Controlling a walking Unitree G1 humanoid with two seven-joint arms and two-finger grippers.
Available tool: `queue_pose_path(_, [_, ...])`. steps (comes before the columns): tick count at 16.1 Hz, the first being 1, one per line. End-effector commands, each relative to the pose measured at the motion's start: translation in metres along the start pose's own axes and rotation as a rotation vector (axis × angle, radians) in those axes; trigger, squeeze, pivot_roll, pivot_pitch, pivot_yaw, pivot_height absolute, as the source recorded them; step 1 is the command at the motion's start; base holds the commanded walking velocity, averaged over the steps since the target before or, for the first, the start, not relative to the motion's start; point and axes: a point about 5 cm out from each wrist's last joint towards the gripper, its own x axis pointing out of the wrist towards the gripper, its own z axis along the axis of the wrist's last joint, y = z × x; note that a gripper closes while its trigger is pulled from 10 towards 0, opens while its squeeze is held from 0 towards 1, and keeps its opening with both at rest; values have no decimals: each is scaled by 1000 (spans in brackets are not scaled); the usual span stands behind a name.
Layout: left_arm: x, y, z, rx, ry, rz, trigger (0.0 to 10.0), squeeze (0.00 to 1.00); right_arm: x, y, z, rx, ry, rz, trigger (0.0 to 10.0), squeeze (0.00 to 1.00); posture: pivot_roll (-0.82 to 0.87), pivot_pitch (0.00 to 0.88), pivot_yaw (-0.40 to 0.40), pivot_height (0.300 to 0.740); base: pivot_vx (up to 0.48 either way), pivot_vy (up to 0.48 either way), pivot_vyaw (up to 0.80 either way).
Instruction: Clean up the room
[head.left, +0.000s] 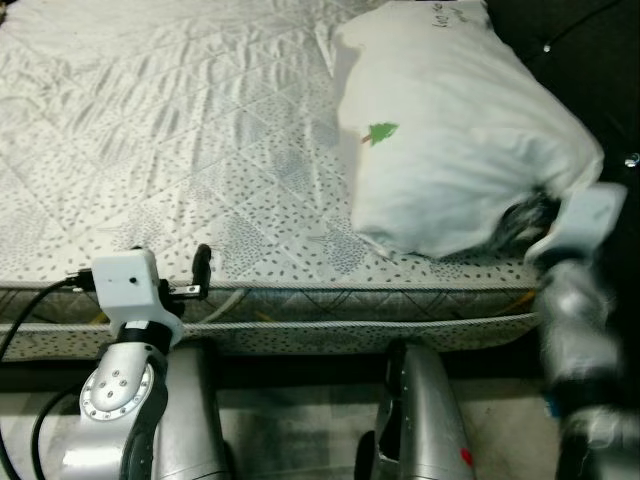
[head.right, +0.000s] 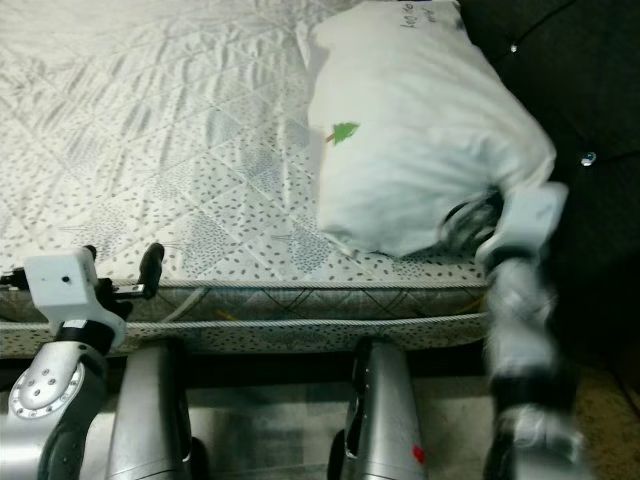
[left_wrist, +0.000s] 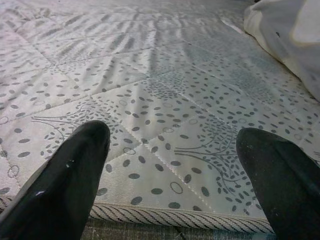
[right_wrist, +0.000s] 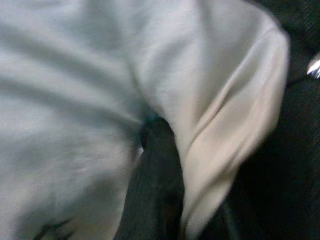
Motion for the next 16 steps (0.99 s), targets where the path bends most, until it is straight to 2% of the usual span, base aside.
queue_pose_path(1, [-1, -3, 0, 3, 3, -7, 10000, 0, -6, 12, 0, -3, 11, 48, 0, 0, 112, 166, -86, 452, 0, 0, 0])
queue_pose_path(3, [-2, -2, 0, 5, 4, -11, 10000, 0, -43, 44, -13, 42, 67, 138, 0, 0, 112, 163, -85, 452, 0, 0, 0])
queue_pose_path(5, [-1, 0, 2, 12, 2, -10, 10000, 0, -56, 52, -16, 62, 100, 152, 0, 0, 117, 167, -81, 452, 0, 0, 0])
queue_pose_path(8, [0, 2, 3, 16, -1, -6, 10000, 0, -52, 48, -12, 57, 98, 131, 0, 0, 117, 167, -81, 452, 0, 0, 0])
queue_pose_path(10, [1, -1, 3, 11, -5, -8, 10000, 0, -28, 30, -2, 28, 77, 65, 0, 0, 112, 166, -84, 452, 0, 0, 0])
queue_pose_path(11, [1, -2, 3, 9, -5, -7, 10000, 0, -4, 3, 8, 18, 62, -31, 0, 0, 113, 167, -86, 452, 0, 0, 0])
queue_pose_path(13, [0, -1, 3, 8, -6, -5, 10000, 0, 11, -21, 15, 24, 66, -118, 0, 0, 114, 166, -86, 452, 0, 0, 0])
queue_pose_path(14, [0, 0, 3, 9, -7, -1, 10000, 0, 22, -43, 22, 14, 64, -184, 0, 0, 114, 166, -86, 452, 0, 0, 0])
queue_pose_path(15, [0, 1, 3, 10, -7, 1, 10000, 0, 27, -55, 26, 11, 65, -217, 0, 0, 113, 166, -87, 452, 0, 0, 0])
queue_pose_path(16, [1, 2, 3, 12, -7, 3, 10000, 0, 36, -88, 36, 32, 74, -311, 0, 0, 111, 168, -89, 452, 0, 0, 0])
